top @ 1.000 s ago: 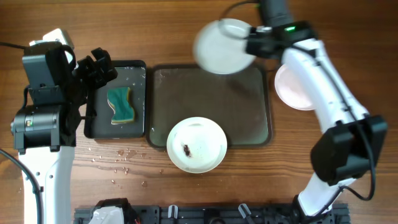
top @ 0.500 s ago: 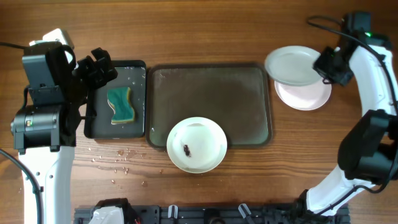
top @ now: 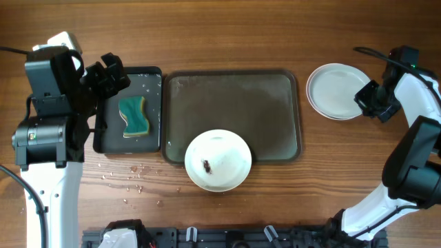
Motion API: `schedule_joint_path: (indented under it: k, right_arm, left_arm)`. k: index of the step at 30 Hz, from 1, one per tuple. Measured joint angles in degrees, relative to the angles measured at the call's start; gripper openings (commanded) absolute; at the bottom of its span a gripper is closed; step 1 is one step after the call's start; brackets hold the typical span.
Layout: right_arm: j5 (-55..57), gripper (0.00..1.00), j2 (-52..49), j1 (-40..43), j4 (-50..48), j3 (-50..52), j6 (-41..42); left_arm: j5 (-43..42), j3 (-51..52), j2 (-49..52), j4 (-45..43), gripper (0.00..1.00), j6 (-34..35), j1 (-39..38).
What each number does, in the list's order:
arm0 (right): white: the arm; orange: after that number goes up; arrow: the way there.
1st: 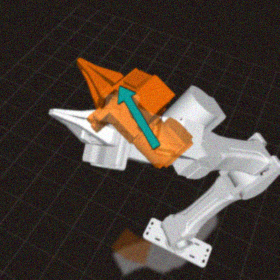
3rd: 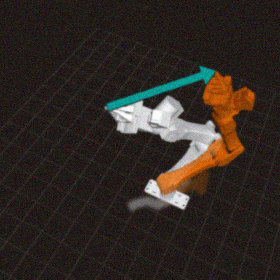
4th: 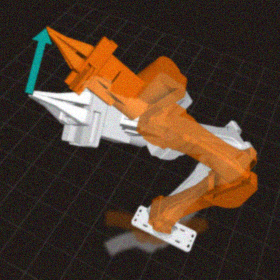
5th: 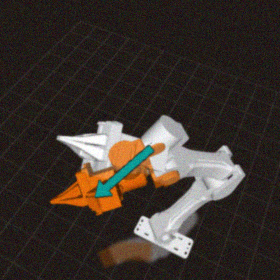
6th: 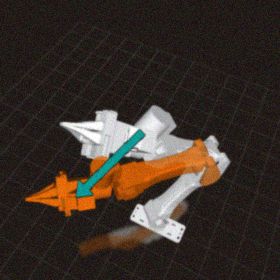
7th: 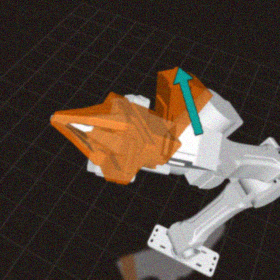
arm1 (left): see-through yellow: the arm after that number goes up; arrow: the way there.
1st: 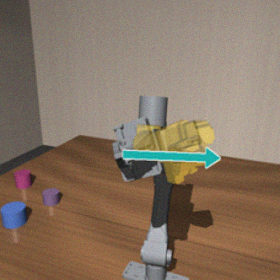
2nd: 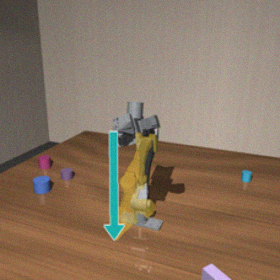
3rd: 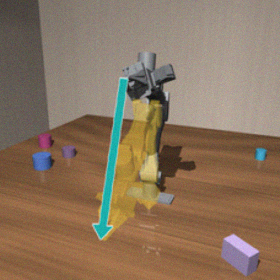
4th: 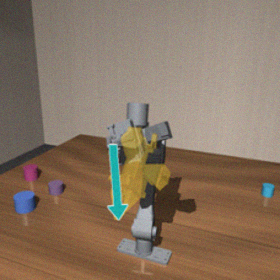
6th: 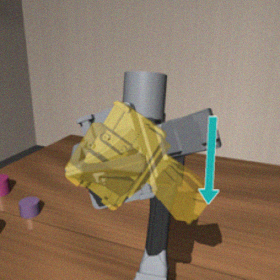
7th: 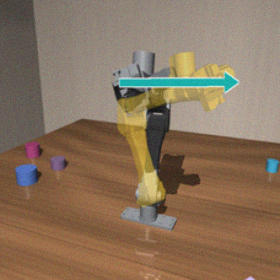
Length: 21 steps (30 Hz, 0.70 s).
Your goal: Clean dirty plates on tray and stack at the side
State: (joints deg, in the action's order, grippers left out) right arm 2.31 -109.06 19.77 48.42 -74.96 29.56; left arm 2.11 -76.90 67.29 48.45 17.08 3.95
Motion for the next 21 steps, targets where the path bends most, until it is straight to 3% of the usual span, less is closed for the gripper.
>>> schedule_joint_path:
  k: [6,7,10,11,21]
  right_arm:
    - [-1.44,0.08,0.02,0.0,0.94,0.04,-0.13]
    - [-1.97,0.13,0.02,0.0,1.2,0.04,-0.28]
    - [-2.69,0.53,0.02,0.0,1.68,0.04,-0.79]
    - [-2.95,0.6,0.02,0.0,1.68,0.07,-1.16]
    - [-8.33,0.81,0.02,0.0,1.97,0.11,-6.19]
  left_arm:
    - [0.0,0.0,0.0,-0.02,1.0,0.0,-0.02]
    - [0.0,0.0,0.0,-0.02,1.0,0.0,-0.02]
    - [0.0,0.0,0.0,-0.02,1.0,0.0,-0.02]
    - [0.0,0.0,0.0,-0.02,1.0,0.0,0.0]
    - [0.0,0.0,0.0,-0.02,1.0,0.0,-0.02]
